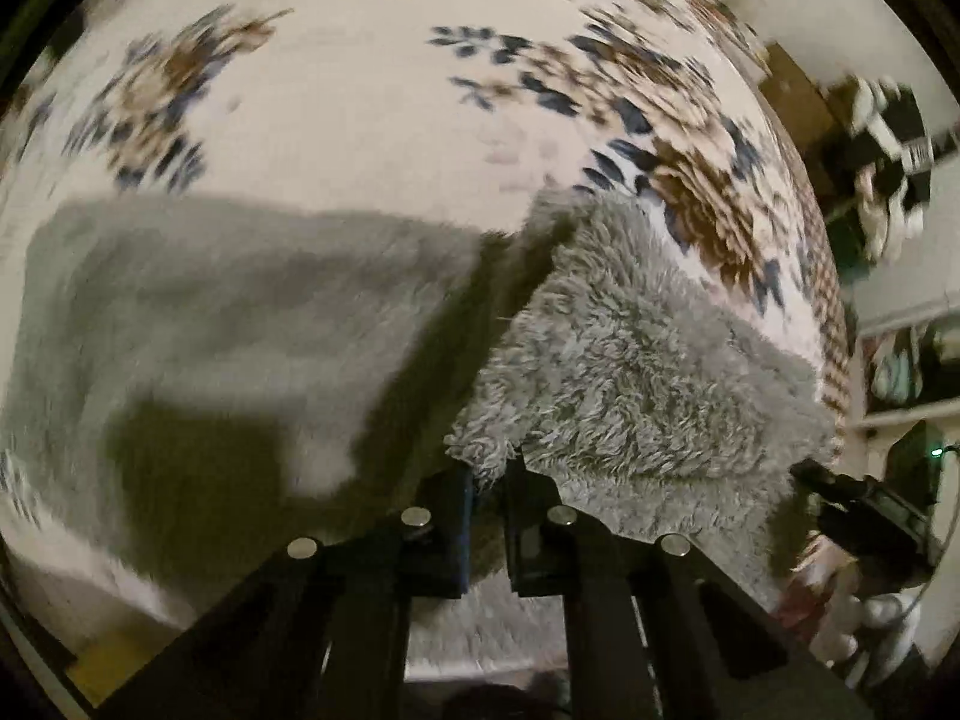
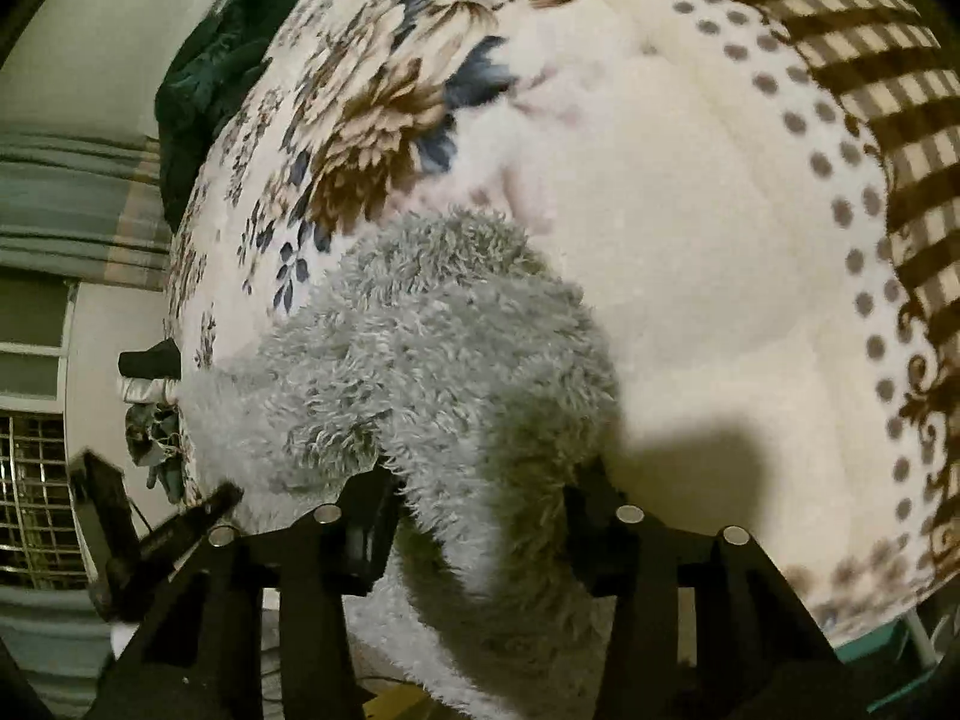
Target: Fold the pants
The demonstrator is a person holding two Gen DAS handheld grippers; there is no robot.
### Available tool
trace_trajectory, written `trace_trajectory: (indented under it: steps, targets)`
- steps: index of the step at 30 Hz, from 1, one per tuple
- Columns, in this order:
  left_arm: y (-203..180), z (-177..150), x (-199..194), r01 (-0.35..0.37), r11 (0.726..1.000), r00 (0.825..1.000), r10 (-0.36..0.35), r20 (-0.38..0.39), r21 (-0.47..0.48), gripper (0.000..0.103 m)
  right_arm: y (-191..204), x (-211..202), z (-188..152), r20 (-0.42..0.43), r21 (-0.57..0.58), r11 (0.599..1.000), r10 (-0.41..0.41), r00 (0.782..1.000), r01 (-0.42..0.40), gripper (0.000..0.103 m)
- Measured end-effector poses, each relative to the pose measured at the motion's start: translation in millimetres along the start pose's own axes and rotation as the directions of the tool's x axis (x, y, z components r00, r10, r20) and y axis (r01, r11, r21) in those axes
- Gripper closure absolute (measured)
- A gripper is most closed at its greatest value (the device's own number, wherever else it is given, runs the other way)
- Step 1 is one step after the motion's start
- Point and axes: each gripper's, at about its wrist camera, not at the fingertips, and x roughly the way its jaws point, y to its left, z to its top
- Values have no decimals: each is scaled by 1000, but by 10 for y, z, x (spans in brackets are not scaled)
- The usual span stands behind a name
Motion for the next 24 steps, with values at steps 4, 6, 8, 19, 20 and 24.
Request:
trace_trajectory:
  steps: [4, 6, 8, 19, 20, 24]
  targets:
    - [99, -172, -2, 32, 996, 998, -36, -44, -81, 96, 127, 18, 140, -42, -34, 998, -56, 998, 55, 58]
    - [124, -181, 46, 41, 993, 998, -47, -52, -112, 94, 154, 70, 168, -68, -50, 994, -103, 992, 100, 57]
    - [94, -120, 0, 70, 990, 997, -74, -28, -121, 93, 191, 93, 160, -87, -75, 988, -139, 986, 133, 46]
    - [-475, 491, -256, 6, 987, 991, -28, 134, 158, 37, 435, -314, -112, 23, -140, 977, -162, 986, 164, 26]
    - [-479, 514, -232, 3, 984, 991, -28, 133, 180, 26, 486, -352, -131, 32, -150, 976, -156, 987, 159, 26]
    - [-510, 569, 77, -4, 959, 998, -15, 65, 283, 21, 543, -328, -166, 28, -159, 976, -149, 988, 152, 26]
